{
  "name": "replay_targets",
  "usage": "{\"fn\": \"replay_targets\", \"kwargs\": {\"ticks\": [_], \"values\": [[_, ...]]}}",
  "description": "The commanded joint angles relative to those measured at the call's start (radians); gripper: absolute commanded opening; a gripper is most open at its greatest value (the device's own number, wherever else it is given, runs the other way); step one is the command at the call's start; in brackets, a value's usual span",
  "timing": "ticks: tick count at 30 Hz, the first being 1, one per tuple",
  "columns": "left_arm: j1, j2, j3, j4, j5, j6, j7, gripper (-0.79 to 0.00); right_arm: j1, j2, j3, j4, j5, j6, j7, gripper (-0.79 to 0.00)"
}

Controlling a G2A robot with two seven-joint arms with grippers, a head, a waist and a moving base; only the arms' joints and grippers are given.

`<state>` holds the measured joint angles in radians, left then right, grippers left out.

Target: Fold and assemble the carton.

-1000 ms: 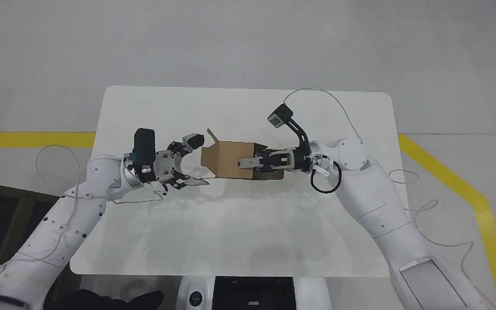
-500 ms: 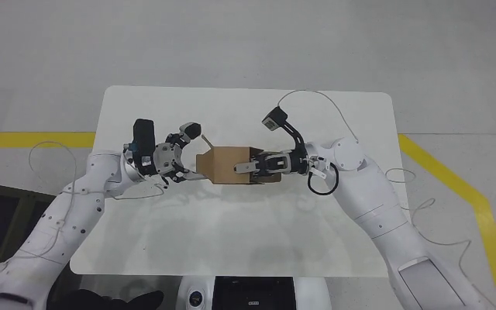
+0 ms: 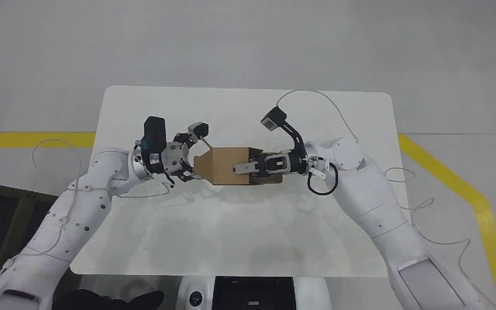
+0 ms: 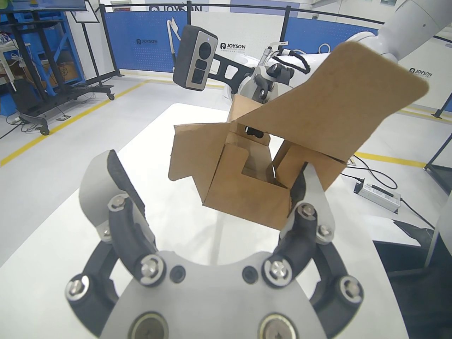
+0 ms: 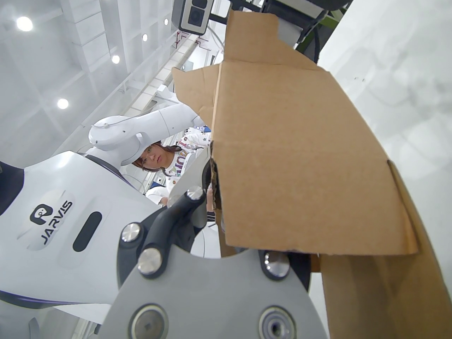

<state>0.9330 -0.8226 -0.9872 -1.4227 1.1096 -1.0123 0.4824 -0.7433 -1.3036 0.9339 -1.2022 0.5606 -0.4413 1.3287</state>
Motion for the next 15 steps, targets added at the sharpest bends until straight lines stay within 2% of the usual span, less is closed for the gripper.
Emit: {"fn": "replay_targets", "kwargs": {"ticks": [1, 15], "values": [[-0.001, -0.002, 0.001, -0.001, -0.002, 0.000, -0.007, 0.000, -0.001, 0.000, 0.001, -0.001, 0.000, 0.000, 0.000, -0.785], [0.009, -0.003, -0.030, 0.015, -0.012, 0.000, -0.015, 0.000, -0.002, 0.004, 0.018, 0.008, 0.001, 0.000, 0.005, -0.785]]}}
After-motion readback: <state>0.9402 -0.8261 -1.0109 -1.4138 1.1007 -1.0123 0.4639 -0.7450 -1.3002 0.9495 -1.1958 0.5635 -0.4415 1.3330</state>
